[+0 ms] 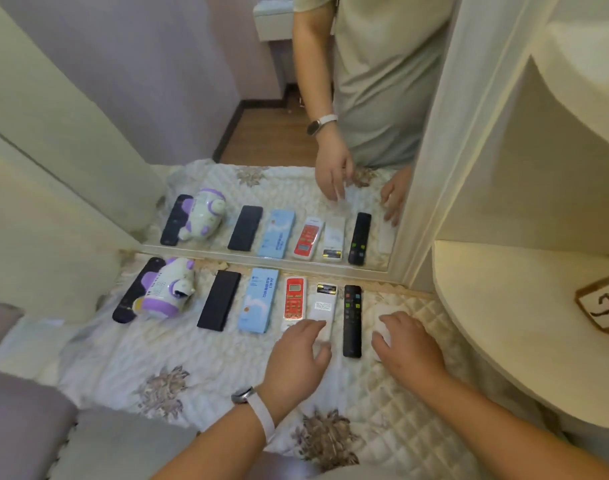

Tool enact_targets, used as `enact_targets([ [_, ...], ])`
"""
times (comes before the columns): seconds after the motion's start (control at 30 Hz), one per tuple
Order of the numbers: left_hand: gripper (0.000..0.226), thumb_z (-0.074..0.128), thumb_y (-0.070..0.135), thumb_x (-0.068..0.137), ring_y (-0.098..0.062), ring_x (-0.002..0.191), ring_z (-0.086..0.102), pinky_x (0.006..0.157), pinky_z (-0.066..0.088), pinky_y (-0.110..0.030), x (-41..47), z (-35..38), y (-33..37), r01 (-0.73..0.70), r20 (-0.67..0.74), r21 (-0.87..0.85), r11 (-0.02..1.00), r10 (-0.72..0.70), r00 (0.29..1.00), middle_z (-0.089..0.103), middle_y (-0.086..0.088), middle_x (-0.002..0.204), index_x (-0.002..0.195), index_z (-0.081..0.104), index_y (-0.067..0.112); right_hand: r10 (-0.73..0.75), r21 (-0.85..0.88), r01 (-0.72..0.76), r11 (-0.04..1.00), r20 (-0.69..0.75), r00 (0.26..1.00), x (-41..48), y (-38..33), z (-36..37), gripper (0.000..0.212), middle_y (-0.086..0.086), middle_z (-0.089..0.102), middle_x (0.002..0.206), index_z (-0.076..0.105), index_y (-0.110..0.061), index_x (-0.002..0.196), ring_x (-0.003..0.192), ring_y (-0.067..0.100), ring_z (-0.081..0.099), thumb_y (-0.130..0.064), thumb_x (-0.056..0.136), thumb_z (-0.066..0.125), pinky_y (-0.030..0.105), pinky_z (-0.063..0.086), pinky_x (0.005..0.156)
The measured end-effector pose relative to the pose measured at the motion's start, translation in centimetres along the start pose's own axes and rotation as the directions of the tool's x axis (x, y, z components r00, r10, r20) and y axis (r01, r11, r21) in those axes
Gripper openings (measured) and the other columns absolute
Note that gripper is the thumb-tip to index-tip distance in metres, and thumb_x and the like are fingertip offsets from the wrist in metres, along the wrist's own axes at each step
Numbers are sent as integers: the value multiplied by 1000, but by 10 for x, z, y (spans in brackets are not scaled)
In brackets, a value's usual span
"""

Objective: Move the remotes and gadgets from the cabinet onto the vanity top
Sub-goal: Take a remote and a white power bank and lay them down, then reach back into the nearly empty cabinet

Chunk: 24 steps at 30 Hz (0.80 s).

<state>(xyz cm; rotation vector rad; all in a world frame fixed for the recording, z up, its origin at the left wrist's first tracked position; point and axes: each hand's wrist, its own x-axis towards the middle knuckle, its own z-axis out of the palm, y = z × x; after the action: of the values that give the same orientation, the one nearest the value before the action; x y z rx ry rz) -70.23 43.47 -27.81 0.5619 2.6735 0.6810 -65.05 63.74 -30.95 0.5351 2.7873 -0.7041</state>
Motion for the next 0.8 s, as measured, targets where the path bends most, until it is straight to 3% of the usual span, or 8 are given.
enact_targets([
  [0.07, 45, 52, 38, 91, -18, 117, 55, 97, 42, -28, -16, -16, -14, -54, -69, 115, 992, 62, 996, 59, 1, 130, 131, 57, 20, -158, -85, 156, 984, -13, 987, -3, -27, -3, 42, -3, 56, 128, 56, -21, 131, 118, 21, 49, -41, 96, 44, 35, 45, 91],
  [0.13, 43, 54, 38, 86, -23, 104, 62, 86, 52, -35, -38, -33, -32, -75, -159, 182, 981, 104, 982, 65, -2, 119, 123, 62, 17, -343, -141, 336, 931, -26, 939, -7, -59, -3, 39, 0, 63, 118, 64, -19, 120, 109, 25, 56, -39, 92, 47, 39, 50, 84],
  [0.2, 42, 54, 37, 84, -25, 98, 64, 78, 55, -37, -67, -52, -50, -41, -238, 229, 973, 96, 966, 66, -5, 113, 118, 63, 16, -526, -188, 517, 835, 2, 850, -13, -95, 0, 42, 4, 69, 107, 70, -16, 110, 97, 29, 63, -41, 86, 47, 42, 55, 75],
  [0.37, 43, 55, 35, 82, -31, 103, 64, 85, 53, -43, -169, -87, -105, 158, -420, 268, 951, -32, 907, 66, -11, 118, 118, 66, 13, -824, -255, 810, 527, 80, 561, -49, -201, 21, 42, 8, 70, 107, 70, -12, 109, 95, 31, 64, -40, 85, 50, 41, 53, 75],
  [0.5, 41, 63, 29, 78, -29, 108, 59, 92, 48, -44, -270, -110, -142, 305, -581, 249, 919, -110, 807, 65, -8, 116, 116, 65, 14, -939, -261, 921, 288, 111, 325, -114, -284, 50, 41, 6, 69, 111, 68, -14, 112, 100, 28, 63, -40, 84, 54, 39, 50, 81],
  [0.63, 45, 54, 37, 83, -29, 114, 58, 98, 46, -44, -364, -121, -173, 480, -662, 206, 852, -240, 710, 64, -9, 122, 122, 65, 16, -978, -233, 968, 96, 157, 135, -186, -346, 80, 45, 4, 67, 118, 65, -16, 119, 109, 28, 60, -42, 84, 52, 40, 49, 89],
  [0.8, 41, 58, 38, 84, -28, 111, 58, 94, 46, -41, -486, -121, -219, 629, -753, 119, 768, -343, 561, 64, -8, 118, 118, 65, 18, -978, -192, 979, -74, 206, -33, -287, -417, 129, 46, 3, 65, 120, 64, -17, 121, 111, 26, 58, -46, 89, 49, 40, 46, 90],
])
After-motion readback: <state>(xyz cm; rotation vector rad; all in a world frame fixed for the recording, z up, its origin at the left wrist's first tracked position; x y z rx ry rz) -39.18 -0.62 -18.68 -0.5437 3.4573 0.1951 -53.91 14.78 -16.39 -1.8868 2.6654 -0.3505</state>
